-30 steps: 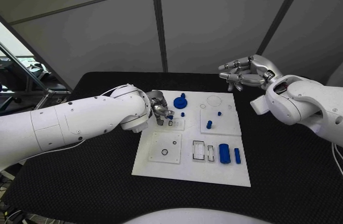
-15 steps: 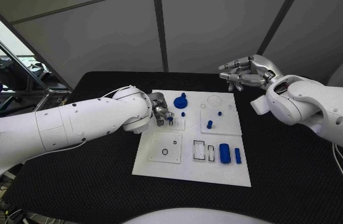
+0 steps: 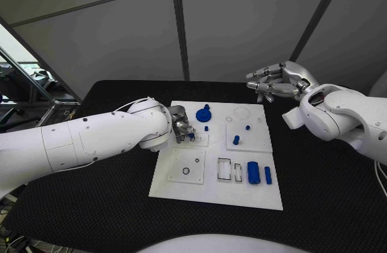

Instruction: Assemble the parts on the task board

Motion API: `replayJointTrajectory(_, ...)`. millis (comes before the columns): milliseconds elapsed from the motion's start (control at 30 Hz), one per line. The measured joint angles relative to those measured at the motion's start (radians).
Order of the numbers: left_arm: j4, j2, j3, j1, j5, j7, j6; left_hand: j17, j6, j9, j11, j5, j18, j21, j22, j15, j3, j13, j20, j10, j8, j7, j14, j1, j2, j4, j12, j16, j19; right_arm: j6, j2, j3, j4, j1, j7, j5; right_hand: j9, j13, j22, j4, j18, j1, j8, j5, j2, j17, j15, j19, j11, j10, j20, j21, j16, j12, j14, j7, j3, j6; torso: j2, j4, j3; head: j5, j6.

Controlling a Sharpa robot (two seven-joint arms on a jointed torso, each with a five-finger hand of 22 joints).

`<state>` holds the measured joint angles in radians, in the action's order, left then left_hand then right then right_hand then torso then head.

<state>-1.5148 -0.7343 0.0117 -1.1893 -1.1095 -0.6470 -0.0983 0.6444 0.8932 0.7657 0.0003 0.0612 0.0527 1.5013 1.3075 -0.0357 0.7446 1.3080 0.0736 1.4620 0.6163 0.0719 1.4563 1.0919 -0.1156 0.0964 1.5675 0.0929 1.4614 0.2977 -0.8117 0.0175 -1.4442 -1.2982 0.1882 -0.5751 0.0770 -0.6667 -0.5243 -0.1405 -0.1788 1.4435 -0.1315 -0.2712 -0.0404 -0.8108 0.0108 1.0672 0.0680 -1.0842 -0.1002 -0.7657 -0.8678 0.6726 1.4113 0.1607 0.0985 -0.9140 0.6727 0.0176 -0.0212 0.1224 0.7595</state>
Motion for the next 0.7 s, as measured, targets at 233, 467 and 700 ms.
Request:
replayJointTrajectory(233, -0.005, -0.001, 0.000, 0.000, -0.014, -0.006, 0.007, 0.001, 0.000, 0.002, 0.000, -0.009, 0.000, 0.000, 0.000, 0.000, -0.002, 0.000, 0.000, 0.000, 0.000, 0.000, 0.000, 0.000, 0.000, -0.003, 0.000, -0.004, 0.000, -0.001, 0.000, 0.000, 0.000, 0.000, 0.000, -0.001, 0.000, 0.000, 0.000, 0.000, 0.000, 0.000, 0.000, 0.000, 0.000, 0.000, 0.000, 0.000, 0.000, 0.000, 0.000, 0.000, 0.000, 0.000, 0.000, 0.000, 0.000, 0.000, 0.000, -0.0006, 0.0001, 0.000, 0.001)
replayJointTrajectory(467, -0.009, -0.001, 0.000, 0.000, -0.022, -0.009, 0.012, 0.001, 0.000, 0.001, 0.000, -0.009, 0.000, 0.000, 0.000, 0.000, -0.003, 0.000, 0.000, 0.000, 0.000, 0.001, 0.000, 0.000, 0.000, -0.004, 0.000, -0.004, 0.000, -0.002, 0.000, 0.000, 0.000, 0.000, 0.000, -0.001, 0.000, 0.000, 0.001, 0.000, 0.000, 0.000, 0.000, 0.000, 0.000, 0.000, 0.000, 0.002, 0.000, 0.000, 0.002, 0.000, 0.000, 0.000, 0.000, 0.000, 0.000, 0.000, 0.000, -0.0006, 0.0003, 0.001, 0.003)
replayJointTrajectory(700, -0.008, 0.000, -0.001, 0.000, -0.025, -0.009, 0.014, 0.002, 0.004, 0.001, 0.000, -0.009, 0.000, 0.000, 0.000, 0.000, -0.007, 0.000, 0.000, 0.000, -0.001, 0.000, 0.000, 0.003, 0.003, -0.010, 0.000, -0.004, 0.000, -0.003, 0.000, 0.000, 0.000, 0.000, 0.000, -0.001, 0.000, 0.001, 0.001, 0.000, 0.000, 0.000, 0.000, 0.000, 0.000, -0.001, 0.000, 0.004, 0.000, 0.000, 0.004, 0.000, 0.000, 0.000, 0.000, 0.000, 0.000, 0.000, 0.000, -0.0006, 0.0003, 0.000, 0.003)
